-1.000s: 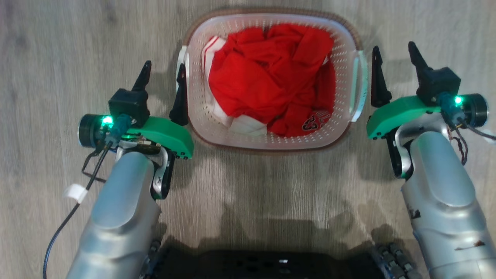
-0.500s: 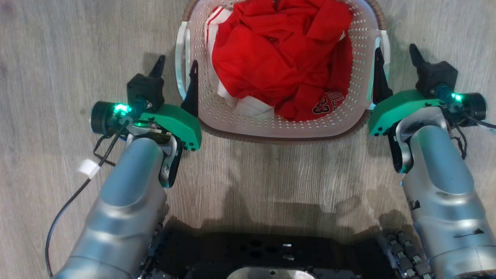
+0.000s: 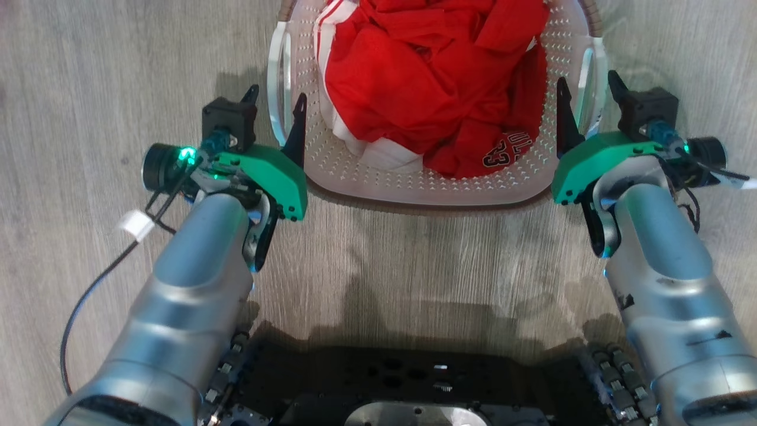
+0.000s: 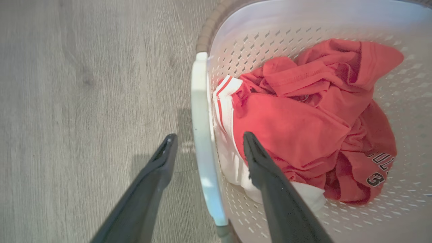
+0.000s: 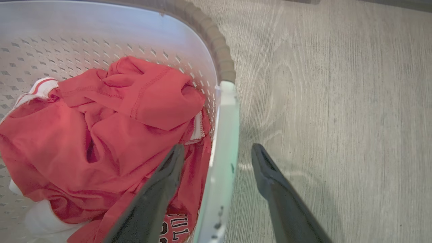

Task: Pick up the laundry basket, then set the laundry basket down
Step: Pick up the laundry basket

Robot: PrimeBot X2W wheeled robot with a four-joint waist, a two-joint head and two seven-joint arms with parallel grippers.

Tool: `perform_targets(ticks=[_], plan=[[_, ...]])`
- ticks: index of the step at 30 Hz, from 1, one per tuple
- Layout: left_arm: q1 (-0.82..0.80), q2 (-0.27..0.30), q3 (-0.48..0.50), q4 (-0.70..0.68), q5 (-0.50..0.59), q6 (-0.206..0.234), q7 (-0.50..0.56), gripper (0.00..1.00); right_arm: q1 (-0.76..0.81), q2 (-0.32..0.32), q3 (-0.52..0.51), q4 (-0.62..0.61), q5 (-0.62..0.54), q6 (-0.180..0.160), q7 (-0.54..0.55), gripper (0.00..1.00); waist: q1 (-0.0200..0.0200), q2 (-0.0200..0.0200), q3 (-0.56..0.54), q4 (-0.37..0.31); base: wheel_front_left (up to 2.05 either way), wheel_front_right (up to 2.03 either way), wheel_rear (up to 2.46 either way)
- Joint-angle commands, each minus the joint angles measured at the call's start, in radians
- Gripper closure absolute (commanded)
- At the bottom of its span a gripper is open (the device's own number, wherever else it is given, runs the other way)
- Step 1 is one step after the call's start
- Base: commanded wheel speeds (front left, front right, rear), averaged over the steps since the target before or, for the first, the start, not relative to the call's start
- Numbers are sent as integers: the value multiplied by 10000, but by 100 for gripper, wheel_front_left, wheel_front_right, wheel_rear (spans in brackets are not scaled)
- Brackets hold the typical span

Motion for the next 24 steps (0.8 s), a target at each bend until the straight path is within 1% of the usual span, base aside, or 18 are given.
perform_targets(ticks=[1, 10, 17, 18, 19, 20, 21, 22, 23, 24], plan=[[106, 218, 112, 94, -125, -46, -53, 0, 271, 128, 286, -8, 47, 27, -122, 0, -1, 0, 81, 15, 0, 0, 0], [-685, 218, -346, 957, -731, -225, -53, 0, -265, 128, 448, 488, -72, 27, -122, 0, -1, 0, 372, 77, 0, 0, 0], [-1125, 218, -808, 1364, -1227, -254, -53, 1, -489, 128, 493, 765, -138, 27, -122, 0, -1, 0, 454, 89, 0, 0, 0], [-1167, 218, -902, 1413, -1306, -255, -53, 20, -509, 128, 495, 797, -141, 27, -122, 0, -1, 0, 457, 96, 0, 0, 0], [-1209, 218, -999, 1463, -1382, -253, -53, 51, -528, 128, 496, 827, -143, 27, -122, 0, -1, 0, 457, 102, 0, 0, 0], [-1249, 218, -1106, 1522, -1456, -258, -53, 58, -545, 128, 498, 857, -140, 27, -122, 13, -1, 0, 454, 106, 0, 0, 0], [-1287, 218, -1209, 1572, -1532, -257, -53, 66, -561, 128, 504, 896, -132, 27, -122, 31, -1, 0, 446, 110, 0, 0, 0], [-1315, 218, -1307, 1606, -1608, -245, -53, 85, -576, 128, 511, 936, -126, 27, -122, 52, -1, 0, 432, 117, 0, 0, 0], [-1330, 218, -1404, 1631, -1684, -228, -53, 100, -590, 128, 520, 980, -120, 27, -122, 57, -1, 0, 411, 123, 0, 0, 0], [-1338, 218, -1505, 1653, -1756, -213, -53, 100, -604, 128, 531, 1032, -104, 27, -122, 64, -1, 0, 387, 130, 0, 0, 0]])
